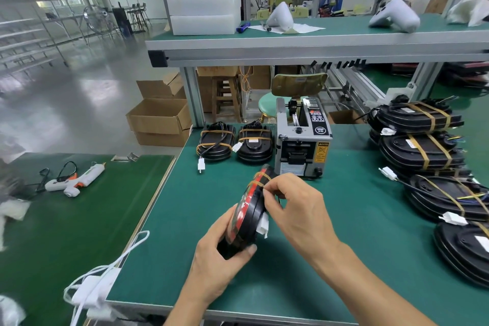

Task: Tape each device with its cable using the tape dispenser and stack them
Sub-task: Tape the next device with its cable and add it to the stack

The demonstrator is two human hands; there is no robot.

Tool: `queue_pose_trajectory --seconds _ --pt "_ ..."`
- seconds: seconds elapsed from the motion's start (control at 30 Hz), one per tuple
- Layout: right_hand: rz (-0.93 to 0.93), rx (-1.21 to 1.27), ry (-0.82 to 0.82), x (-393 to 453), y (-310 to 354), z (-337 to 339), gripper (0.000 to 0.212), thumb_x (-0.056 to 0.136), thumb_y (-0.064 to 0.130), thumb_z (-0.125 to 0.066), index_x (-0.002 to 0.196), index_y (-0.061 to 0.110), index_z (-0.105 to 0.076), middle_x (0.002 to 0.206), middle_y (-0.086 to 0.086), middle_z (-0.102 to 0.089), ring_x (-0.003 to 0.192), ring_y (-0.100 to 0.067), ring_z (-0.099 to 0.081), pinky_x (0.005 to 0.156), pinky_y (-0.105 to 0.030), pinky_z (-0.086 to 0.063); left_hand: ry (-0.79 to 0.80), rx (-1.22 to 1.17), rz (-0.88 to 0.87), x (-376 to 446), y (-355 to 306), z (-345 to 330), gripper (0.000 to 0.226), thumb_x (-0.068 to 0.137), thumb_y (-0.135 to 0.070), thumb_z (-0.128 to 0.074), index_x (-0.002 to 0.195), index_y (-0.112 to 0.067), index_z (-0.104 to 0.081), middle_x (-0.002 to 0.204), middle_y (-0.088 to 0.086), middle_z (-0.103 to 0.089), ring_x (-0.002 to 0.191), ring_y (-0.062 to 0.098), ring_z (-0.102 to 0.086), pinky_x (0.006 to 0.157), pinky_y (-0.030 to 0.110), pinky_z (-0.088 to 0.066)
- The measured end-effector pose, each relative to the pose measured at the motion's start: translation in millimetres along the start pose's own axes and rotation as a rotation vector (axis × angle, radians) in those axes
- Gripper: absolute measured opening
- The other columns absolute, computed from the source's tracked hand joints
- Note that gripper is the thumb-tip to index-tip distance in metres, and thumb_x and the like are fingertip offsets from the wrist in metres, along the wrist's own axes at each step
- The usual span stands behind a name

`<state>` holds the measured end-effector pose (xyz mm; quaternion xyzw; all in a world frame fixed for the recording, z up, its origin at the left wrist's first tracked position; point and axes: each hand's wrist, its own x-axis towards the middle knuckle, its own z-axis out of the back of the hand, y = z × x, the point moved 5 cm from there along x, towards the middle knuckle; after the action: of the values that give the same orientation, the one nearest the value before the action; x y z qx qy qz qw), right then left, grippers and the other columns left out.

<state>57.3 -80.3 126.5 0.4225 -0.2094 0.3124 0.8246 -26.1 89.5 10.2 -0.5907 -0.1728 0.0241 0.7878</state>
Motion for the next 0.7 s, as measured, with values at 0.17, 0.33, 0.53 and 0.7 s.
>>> queue_pose_trajectory --seconds 0.17,0.33,0.53,0.7 --pt "0.016 -0.052 -0.003 1 4 2 0.011 0.089 0.011 -0.077 0.085 0.016 -0.068 0.085 0.007 -0.066 0.075 -0.016 -0.063 0.068 -0.04 -0.055 0.001 0.001 0.01 -1 2 0 0.078 0.083 -0.03 -0.089 0.153 -0.039 -0.056 0.149 -0.012 -0.066 0.14 0.015 -0.061 0.115 0.024 -0.047" --pt "0.017 -0.069 0.005 1 8 3 0.012 0.089 0.01 -0.077 0.084 0.017 -0.069 0.085 0.008 -0.066 0.075 -0.017 -0.063 0.066 -0.04 -0.055 0.001 0.008 0.014 -1 -1 0 0.078 0.081 -0.031 -0.089 0.152 -0.036 -0.057 0.147 -0.013 -0.067 0.138 0.014 -0.062 0.113 0.023 -0.048" --pt "0.009 -0.084 0.026 2 10 4 0.012 0.089 0.013 -0.076 0.082 0.019 -0.068 0.083 0.01 -0.066 0.073 -0.015 -0.063 0.065 -0.04 -0.055 0.005 0.009 0.023 -2 -2 0 0.08 0.081 -0.035 -0.09 0.154 -0.035 -0.056 0.147 -0.013 -0.067 0.137 0.012 -0.063 0.11 0.018 -0.047" --pt "0.0 -0.096 0.044 2 11 3 0.011 0.089 0.014 -0.075 0.082 0.02 -0.068 0.082 0.01 -0.066 0.073 -0.016 -0.063 0.065 -0.04 -0.055 0.007 0.012 0.022 -1 0 0 0.08 0.081 -0.031 -0.09 0.154 -0.034 -0.056 0.147 -0.013 -0.067 0.138 0.013 -0.063 0.112 0.02 -0.048"
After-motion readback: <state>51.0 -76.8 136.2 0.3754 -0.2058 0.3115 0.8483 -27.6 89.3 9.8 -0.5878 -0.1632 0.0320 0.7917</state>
